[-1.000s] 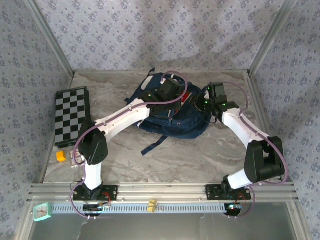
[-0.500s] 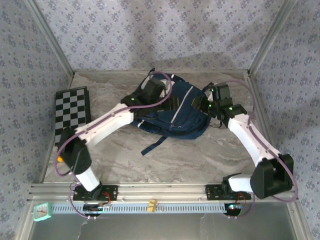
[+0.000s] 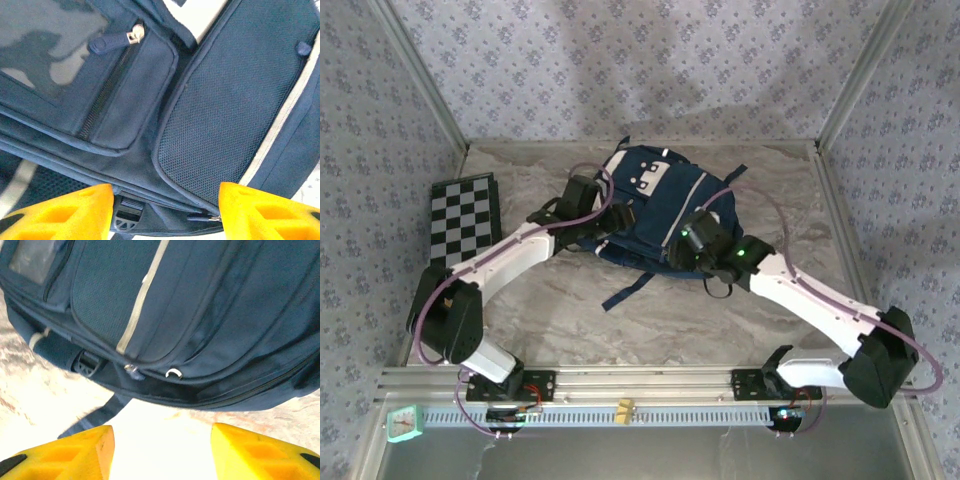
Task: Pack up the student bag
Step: Zip the student bag at the top-center of the table.
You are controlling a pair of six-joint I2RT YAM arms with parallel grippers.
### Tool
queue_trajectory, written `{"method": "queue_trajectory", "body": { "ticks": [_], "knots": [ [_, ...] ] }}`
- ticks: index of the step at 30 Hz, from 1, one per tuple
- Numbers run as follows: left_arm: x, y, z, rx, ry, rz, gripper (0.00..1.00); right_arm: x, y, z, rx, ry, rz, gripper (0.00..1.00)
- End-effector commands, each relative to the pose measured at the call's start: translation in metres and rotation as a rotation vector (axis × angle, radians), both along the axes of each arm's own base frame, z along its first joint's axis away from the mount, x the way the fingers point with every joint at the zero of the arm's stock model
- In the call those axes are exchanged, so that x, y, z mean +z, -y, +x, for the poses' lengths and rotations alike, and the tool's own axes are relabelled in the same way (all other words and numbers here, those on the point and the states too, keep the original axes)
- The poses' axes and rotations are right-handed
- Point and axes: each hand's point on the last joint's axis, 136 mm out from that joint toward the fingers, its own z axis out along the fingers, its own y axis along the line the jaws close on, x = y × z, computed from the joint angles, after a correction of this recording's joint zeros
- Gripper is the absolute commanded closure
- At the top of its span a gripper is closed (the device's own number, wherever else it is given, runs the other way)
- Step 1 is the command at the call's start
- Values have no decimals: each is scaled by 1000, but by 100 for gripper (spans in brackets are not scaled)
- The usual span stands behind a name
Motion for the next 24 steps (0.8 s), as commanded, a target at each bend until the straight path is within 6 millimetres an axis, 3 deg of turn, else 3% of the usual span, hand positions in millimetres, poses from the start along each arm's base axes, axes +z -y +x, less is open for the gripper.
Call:
{"method": "queue_trajectory", "body": {
  "ticks": [1, 9, 13, 20, 24],
  "knots": [
    [13, 23, 8, 1, 5, -147, 42, -7, 6, 5, -83, 0, -55, 45],
    [-17, 37, -2, 163, -126, -277, 40, -13, 3, 7, -82, -4, -35, 45],
    [-27, 55, -4, 175, -157, -329, 40, -16, 7, 7, -92, -12, -21, 45],
    [-45, 67, 0, 204, -176, -325, 42, -15, 16, 7, -112, 2, 12, 44],
    [-44, 74, 8, 218, -153, -350, 47, -19, 22, 6, -121, -3, 16, 44]
  ]
}}
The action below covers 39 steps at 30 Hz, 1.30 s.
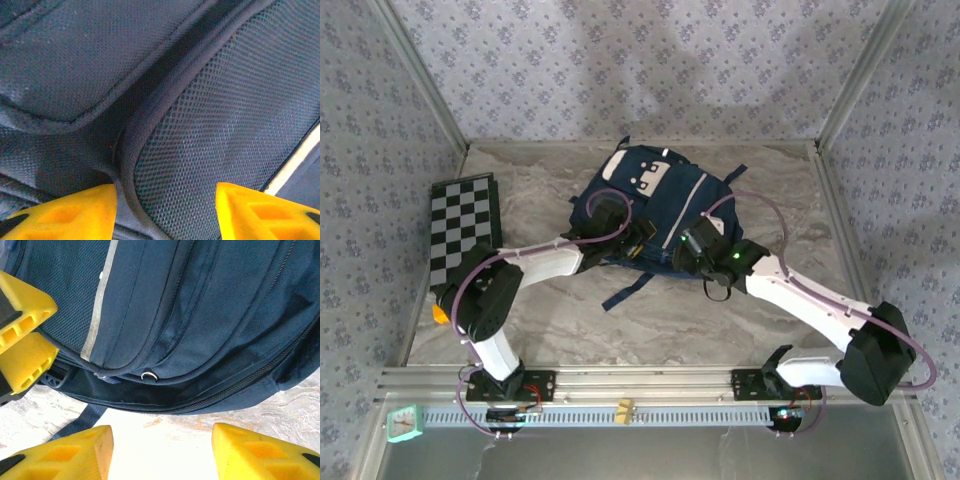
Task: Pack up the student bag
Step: Zip the student bag at the top-center of the table.
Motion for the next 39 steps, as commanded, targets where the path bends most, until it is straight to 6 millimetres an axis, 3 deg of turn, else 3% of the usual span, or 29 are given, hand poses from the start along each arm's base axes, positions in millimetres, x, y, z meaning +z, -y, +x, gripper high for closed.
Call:
{"method": "queue_trajectory", "body": {
  "ticks": [1, 14, 20, 25, 34, 36, 39],
  "knots": [
    [16, 11, 18, 44, 58, -54, 48, 2, 4, 0, -23, 7, 28, 44],
    [39, 11, 28, 74, 99, -50, 94, 9, 13, 1, -10, 24, -48, 44],
    [62, 12, 28, 70, 123, -60, 100, 13, 9, 1, 6, 22, -97, 42],
    [81, 11, 24, 78, 125, -99, 100, 12, -8, 3, -3, 19, -99, 39],
    [103, 14, 18, 64, 121, -154, 100, 8, -40, 31, -49, 41, -88, 33],
    [104, 13, 17, 67, 124, -159, 100, 14, -41, 38, -82, 54, -104, 31],
    [109, 12, 17, 74, 130, -167, 100, 5, -32, 40, -165, 26, -140, 28]
  ]
}}
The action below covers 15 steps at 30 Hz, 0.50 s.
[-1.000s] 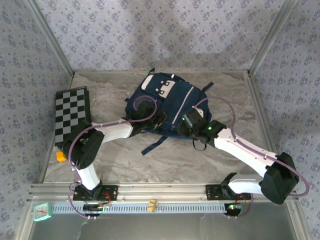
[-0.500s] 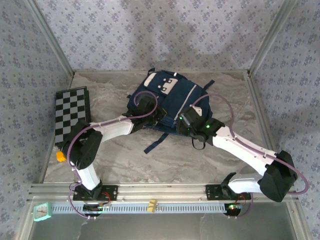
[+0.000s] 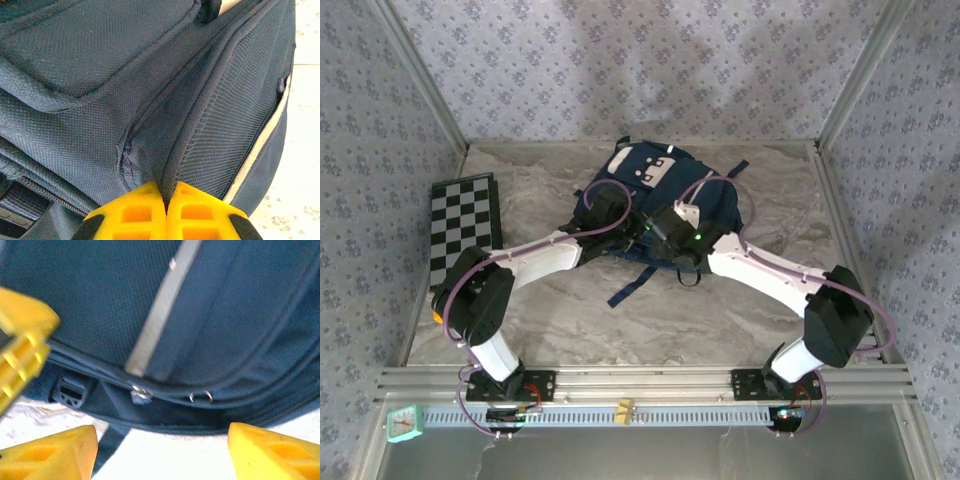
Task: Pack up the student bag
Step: Zip the student bag at the top-center of the table.
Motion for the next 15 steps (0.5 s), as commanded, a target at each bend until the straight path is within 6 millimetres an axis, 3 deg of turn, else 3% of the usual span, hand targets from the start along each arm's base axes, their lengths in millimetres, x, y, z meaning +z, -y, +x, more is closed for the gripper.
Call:
{"method": "queue_trajectory", "body": {
  "ticks": [1, 7, 12, 15],
  "knots": [
    [68, 10, 2, -15, 112, -123, 100, 0, 12, 7, -115, 11, -31, 27],
    [69, 7, 2, -10, 114, -109, 100, -10, 6, 5, -118, 8, -70, 23],
    [71, 6, 3, -10, 120, -105, 100, -22, 15, 8, -151, -21, -98, 17],
    [68, 3, 3, -3, 114, -91, 100, -14, 20, 15, -154, 5, -138, 16]
  ]
}}
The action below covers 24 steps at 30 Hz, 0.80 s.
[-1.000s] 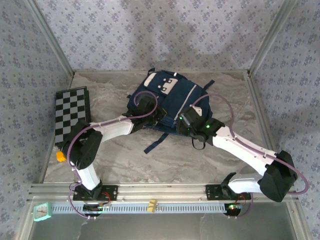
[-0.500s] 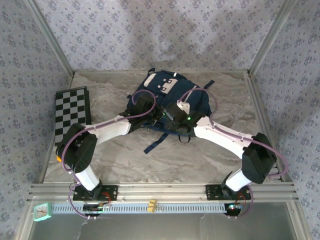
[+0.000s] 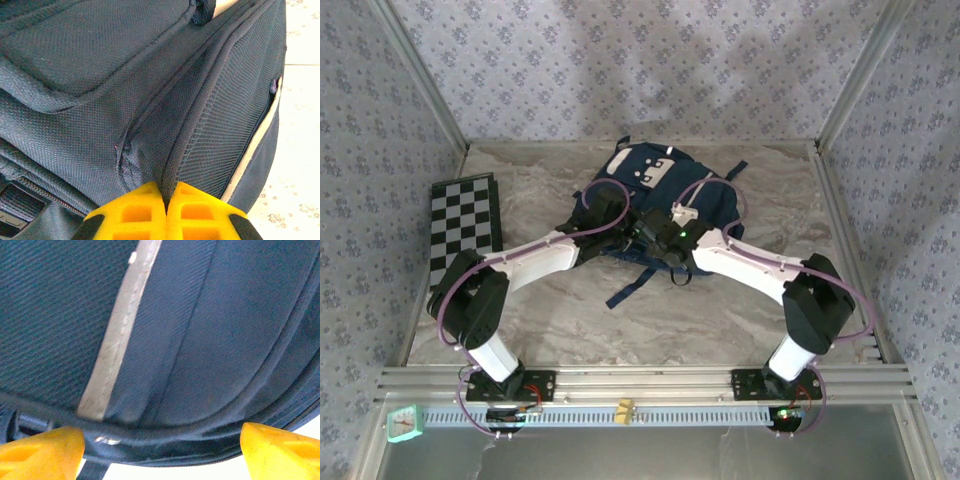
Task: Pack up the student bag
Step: Zip the student bag at the top-center of the table.
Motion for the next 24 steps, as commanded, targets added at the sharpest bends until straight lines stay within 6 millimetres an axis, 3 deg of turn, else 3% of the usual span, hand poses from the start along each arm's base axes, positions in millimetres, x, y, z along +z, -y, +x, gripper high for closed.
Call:
{"method": "queue_trajectory", "body": {
  "ticks": [1, 5, 11, 12, 15, 24],
  "knots": [
    [59, 6, 7, -3, 120, -88, 100, 13, 14, 8, -37, 35, -67, 16],
    [58, 0, 9, 4, 122, -68, 100, 13, 27, 0, -16, 12, -96, 21],
    [63, -1, 8, -5, 131, -78, 100, 31, 32, -8, 129, 44, -137, 36],
    [64, -1, 9, -4, 135, -75, 100, 20, 33, -12, 176, 21, -152, 38],
    [64, -1, 9, 1, 136, -81, 100, 19, 10, -8, 287, 28, -100, 42],
    [63, -3, 10, 3, 134, -67, 100, 16, -13, -23, 409, 6, -122, 48]
  ]
}}
